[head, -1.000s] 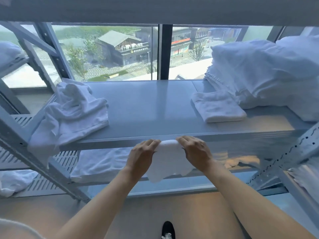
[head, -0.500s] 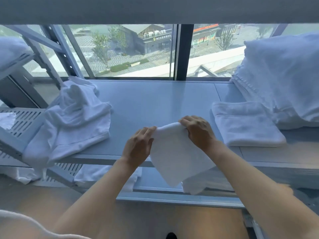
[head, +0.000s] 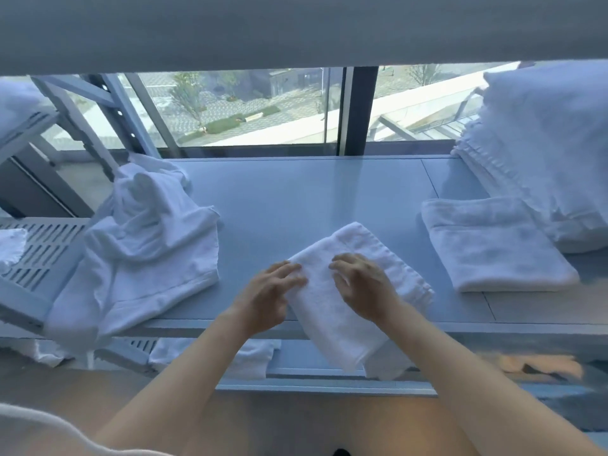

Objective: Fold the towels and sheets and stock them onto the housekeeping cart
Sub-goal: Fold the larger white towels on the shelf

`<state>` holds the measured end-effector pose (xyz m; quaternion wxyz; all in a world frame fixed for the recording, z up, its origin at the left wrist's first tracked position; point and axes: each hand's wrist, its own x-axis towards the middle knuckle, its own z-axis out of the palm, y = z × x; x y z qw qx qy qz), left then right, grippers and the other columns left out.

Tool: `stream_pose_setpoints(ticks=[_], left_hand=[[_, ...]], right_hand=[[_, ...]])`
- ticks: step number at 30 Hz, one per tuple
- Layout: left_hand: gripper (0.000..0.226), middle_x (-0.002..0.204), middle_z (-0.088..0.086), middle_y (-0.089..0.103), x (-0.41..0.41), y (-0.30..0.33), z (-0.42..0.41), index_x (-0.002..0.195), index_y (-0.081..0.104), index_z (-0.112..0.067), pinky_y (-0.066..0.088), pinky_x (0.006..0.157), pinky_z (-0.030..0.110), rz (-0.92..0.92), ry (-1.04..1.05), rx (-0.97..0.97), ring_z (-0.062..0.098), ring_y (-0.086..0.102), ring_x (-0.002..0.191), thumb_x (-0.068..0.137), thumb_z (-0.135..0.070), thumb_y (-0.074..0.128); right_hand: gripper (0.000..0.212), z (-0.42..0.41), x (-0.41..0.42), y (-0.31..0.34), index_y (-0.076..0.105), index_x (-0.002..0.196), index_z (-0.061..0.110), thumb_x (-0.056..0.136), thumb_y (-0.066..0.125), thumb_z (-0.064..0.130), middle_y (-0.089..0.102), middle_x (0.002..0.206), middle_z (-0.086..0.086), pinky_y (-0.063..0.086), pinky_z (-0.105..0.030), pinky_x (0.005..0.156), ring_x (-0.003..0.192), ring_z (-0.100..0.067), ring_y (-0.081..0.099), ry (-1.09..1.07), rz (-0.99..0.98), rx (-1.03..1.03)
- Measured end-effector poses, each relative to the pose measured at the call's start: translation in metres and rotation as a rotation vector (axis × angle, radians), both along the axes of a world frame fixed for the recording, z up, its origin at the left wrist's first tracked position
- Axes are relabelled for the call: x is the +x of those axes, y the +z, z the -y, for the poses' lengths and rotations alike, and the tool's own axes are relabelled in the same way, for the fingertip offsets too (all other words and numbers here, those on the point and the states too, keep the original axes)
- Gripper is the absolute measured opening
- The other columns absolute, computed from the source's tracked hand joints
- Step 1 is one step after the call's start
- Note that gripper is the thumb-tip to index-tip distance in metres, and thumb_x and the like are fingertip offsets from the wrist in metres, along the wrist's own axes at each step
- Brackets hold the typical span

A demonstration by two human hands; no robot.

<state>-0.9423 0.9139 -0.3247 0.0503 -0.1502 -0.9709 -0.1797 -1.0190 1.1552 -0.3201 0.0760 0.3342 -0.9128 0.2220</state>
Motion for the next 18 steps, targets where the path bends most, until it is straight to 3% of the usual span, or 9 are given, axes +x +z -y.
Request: stream_pose_setpoints(ticks=[3,7,11,15,18], left_hand=[[0.053,0.143,0.004,0.061,-0.005,-0.008,0.003,0.127,0.072,-0.018,0.050,0.106,0.042,0.019,-0.015,0.039,0.030,0.055,0.133,0.080,0.003,0.064],[0.044,0.150,-0.006,0.055,-0.007,-0.012,0.006,0.133,0.068,-0.028,0.053,0.098,0.040,0.056,0.034,0.062,0.022,0.051,0.134,0.092,-0.012,0.064],[0.039,0.146,-0.006,0.056,-0.001,-0.012,0.002,0.134,0.065,-0.030,0.058,0.080,0.044,0.039,0.045,-0.007,0.028,0.053,0.123,0.095,-0.022,0.064],[0.045,0.114,-0.001,0.068,0.013,-0.012,0.000,0.121,0.073,-0.027,0.056,0.051,0.038,-0.051,-0.007,-0.051,0.029,0.062,0.093,0.079,-0.012,0.078],[0.052,0.101,0.002,0.067,0.025,-0.020,-0.001,0.117,0.074,-0.023,0.053,0.045,0.036,-0.085,-0.082,-0.032,0.028,0.062,0.081,0.069,-0.003,0.083]], right_hand=[[0.033,0.008,0.031,-0.008,0.070,0.121,0.018,0.097,0.057,0.035,0.065,0.131,0.000,0.045,-0.042,0.101,0.119,-0.027,0.059,-0.055,0.115,0.049],[0.075,0.031,0.068,-0.018,0.050,0.145,0.019,0.085,0.050,0.063,0.045,0.155,-0.006,0.033,-0.050,0.112,0.139,-0.028,0.043,-0.152,0.148,0.253],[0.070,0.037,0.077,-0.026,0.036,0.156,0.018,0.091,0.052,0.040,0.029,0.166,-0.007,0.022,-0.057,0.119,0.152,-0.028,0.027,-0.221,0.124,0.370],[0.072,0.020,0.077,-0.023,0.044,0.152,0.019,0.082,0.064,0.013,0.036,0.163,-0.009,0.026,-0.059,0.119,0.152,-0.030,0.031,-0.285,0.077,0.391],[0.076,0.003,0.077,-0.021,0.044,0.153,0.022,0.081,0.061,0.002,0.035,0.164,-0.002,0.024,-0.053,0.121,0.152,-0.025,0.030,-0.338,0.095,0.352]])
